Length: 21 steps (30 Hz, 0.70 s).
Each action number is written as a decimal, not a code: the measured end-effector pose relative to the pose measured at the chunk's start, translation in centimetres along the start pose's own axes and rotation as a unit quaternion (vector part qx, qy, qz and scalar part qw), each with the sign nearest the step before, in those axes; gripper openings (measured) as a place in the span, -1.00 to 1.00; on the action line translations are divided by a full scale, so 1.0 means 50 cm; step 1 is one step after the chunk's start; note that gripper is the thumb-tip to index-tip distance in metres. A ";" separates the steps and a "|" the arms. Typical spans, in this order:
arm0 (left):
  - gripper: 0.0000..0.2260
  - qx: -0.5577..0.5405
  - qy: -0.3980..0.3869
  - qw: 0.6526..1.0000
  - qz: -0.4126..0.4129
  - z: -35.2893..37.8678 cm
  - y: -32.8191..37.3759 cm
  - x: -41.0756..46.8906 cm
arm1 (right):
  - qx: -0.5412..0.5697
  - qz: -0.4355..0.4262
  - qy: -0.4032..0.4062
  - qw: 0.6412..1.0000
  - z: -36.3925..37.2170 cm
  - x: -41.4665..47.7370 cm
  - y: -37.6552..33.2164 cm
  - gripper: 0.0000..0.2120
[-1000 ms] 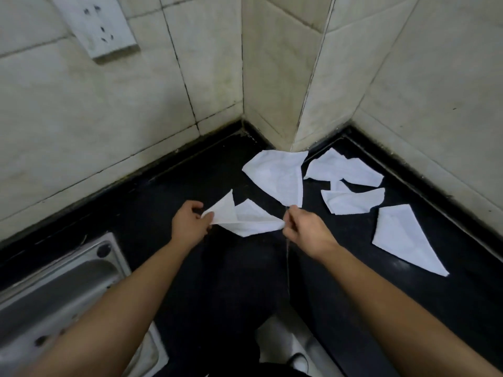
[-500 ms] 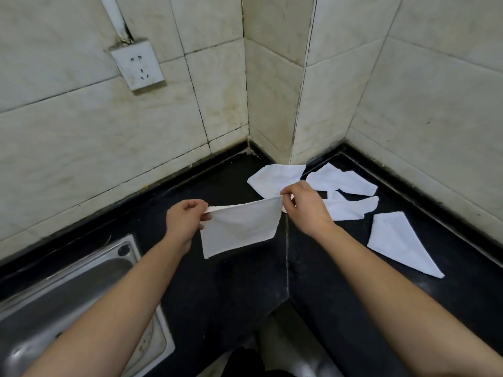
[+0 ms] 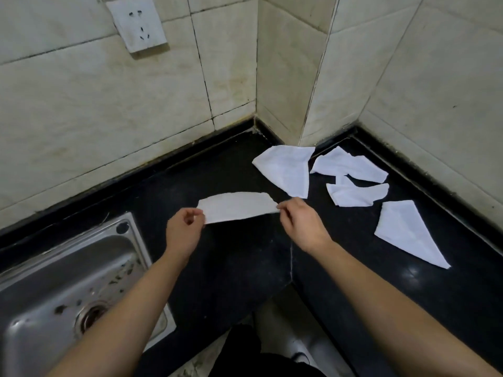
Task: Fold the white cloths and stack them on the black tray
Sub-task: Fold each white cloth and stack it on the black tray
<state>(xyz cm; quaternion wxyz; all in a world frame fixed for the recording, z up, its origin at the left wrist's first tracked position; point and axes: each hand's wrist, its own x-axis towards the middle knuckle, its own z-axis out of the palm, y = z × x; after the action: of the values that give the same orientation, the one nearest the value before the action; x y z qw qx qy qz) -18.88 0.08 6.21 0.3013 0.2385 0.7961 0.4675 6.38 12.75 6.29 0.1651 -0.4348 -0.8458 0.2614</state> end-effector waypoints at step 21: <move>-0.84 0.367 -0.197 0.908 0.050 -0.031 -0.264 -0.172 | -0.111 -0.044 -0.236 0.964 0.141 -0.154 0.105 -0.78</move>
<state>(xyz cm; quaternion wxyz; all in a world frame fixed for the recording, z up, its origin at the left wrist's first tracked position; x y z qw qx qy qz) -15.18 -12.46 -2.71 0.3191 0.4590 0.8230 0.1008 10.58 6.87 -2.85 -0.0772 -0.3384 -0.9029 0.2535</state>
